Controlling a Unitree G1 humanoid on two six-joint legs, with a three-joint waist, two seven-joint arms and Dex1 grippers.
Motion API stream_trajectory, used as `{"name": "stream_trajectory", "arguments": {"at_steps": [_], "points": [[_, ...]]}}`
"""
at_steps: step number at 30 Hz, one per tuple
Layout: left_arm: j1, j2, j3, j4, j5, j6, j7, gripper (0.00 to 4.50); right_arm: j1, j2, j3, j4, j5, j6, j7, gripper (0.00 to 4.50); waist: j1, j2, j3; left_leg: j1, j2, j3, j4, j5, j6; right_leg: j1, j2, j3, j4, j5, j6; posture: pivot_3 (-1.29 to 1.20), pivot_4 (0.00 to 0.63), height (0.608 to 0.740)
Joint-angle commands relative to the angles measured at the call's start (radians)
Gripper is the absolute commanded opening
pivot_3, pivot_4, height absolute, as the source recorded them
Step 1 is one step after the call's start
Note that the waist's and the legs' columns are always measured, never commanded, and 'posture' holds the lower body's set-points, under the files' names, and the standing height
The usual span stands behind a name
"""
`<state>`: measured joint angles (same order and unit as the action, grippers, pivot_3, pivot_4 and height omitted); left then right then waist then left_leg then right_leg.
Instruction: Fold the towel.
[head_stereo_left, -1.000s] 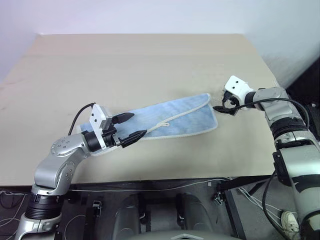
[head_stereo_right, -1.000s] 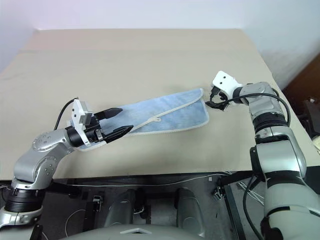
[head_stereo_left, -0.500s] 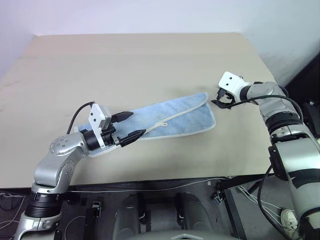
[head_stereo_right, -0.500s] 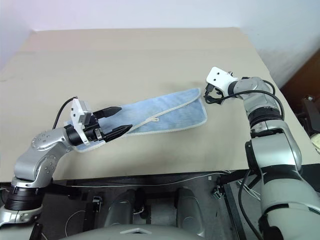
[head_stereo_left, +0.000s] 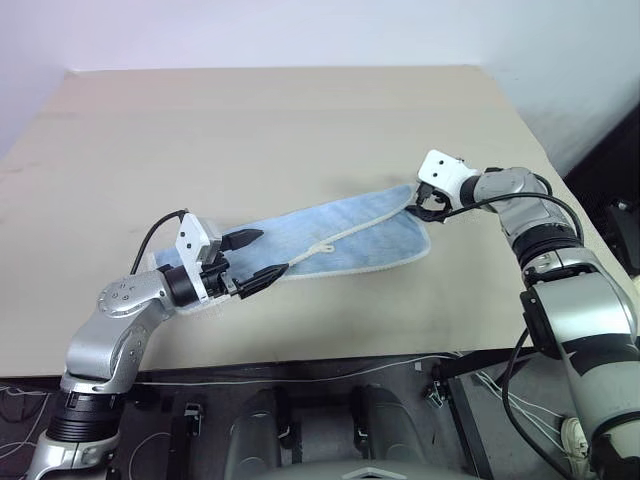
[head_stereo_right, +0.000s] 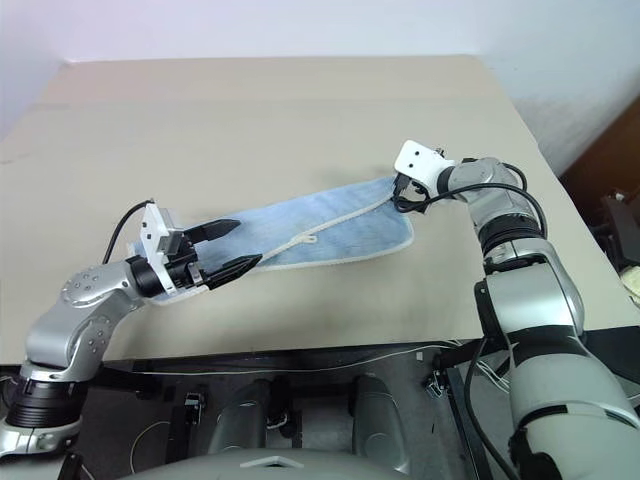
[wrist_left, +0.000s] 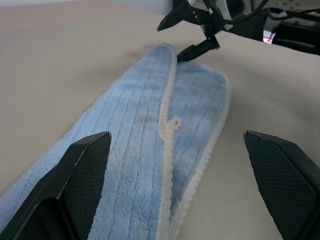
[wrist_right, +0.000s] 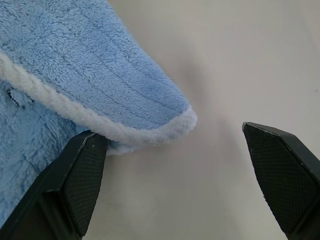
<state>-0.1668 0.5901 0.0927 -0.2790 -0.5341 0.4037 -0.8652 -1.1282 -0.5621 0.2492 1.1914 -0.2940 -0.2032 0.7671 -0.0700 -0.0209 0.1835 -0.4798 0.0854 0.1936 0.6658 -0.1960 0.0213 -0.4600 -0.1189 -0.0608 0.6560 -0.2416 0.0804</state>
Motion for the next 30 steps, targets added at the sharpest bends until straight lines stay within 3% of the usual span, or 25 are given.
{"name": "stream_trajectory", "arguments": {"at_steps": [1, 6, 9, 19, 26, 30], "points": [[-0.002, 0.010, 0.021, -0.037, -0.003, -0.016, 0.004, 4.45, -0.029, 0.009, -0.014, 0.005, 0.002, -0.014, -0.020, 4.49, 0.000, 0.000, 0.000, 0.000, 0.000, 0.000, 0.000, 0.000, 0.000, 0.000, 0.000, 0.000, 0.000, 0.000, 0.000, 0.00, 0.150, 0.692], [-0.009, 0.013, 0.023, -0.033, -0.004, -0.016, 0.000, 4.45, -0.018, 0.018, -0.006, -0.011, 0.003, -0.133, -0.003, 4.49, -0.001, 0.000, 0.000, 0.000, 0.000, 0.000, 0.000, 0.000, 0.000, 0.000, 0.000, 0.000, 0.000, 0.000, 0.000, 0.00, 0.150, 0.692], [-0.011, 0.011, 0.024, -0.031, -0.004, -0.017, 0.002, 4.50, -0.013, 0.013, 0.008, -0.002, -0.013, -0.195, 0.001, 3.61, -0.001, 0.000, 0.000, 0.000, 0.000, 0.000, 0.000, 0.000, 0.000, 0.000, 0.000, 0.000, 0.001, 0.000, 0.000, 0.00, 0.150, 0.692], [-0.003, 0.011, 0.024, -0.033, 0.005, -0.025, 0.008, 4.50, -0.014, 0.014, 0.012, 0.020, -0.019, -0.288, 0.017, 0.06, 0.000, 0.000, 0.000, 0.000, 0.000, 0.000, 0.000, 0.000, 0.000, -0.001, 0.000, 0.000, 0.001, 0.000, 0.000, 0.00, 0.150, 0.692], [0.003, 0.021, 0.053, -0.031, 0.007, -0.034, 0.019, 4.50, 0.004, 0.004, -0.023, -0.013, 0.041, -0.308, 0.142, 0.02, 0.000, 0.000, 0.000, 0.000, 0.000, 0.000, 0.001, 0.000, 0.000, -0.001, 0.000, 0.000, 0.002, 0.000, 0.000, 0.00, 0.150, 0.692], [0.018, 0.036, 0.099, -0.022, -0.005, -0.031, 0.030, 4.50, -0.045, 0.023, -0.113, -0.074, 0.154, -0.204, 0.199, 0.02, -0.001, 0.000, 0.000, 0.000, 0.000, 0.000, 0.001, 0.000, 0.000, -0.001, 0.000, 0.000, 0.003, 0.000, 0.000, 0.00, 0.150, 0.692]]}}
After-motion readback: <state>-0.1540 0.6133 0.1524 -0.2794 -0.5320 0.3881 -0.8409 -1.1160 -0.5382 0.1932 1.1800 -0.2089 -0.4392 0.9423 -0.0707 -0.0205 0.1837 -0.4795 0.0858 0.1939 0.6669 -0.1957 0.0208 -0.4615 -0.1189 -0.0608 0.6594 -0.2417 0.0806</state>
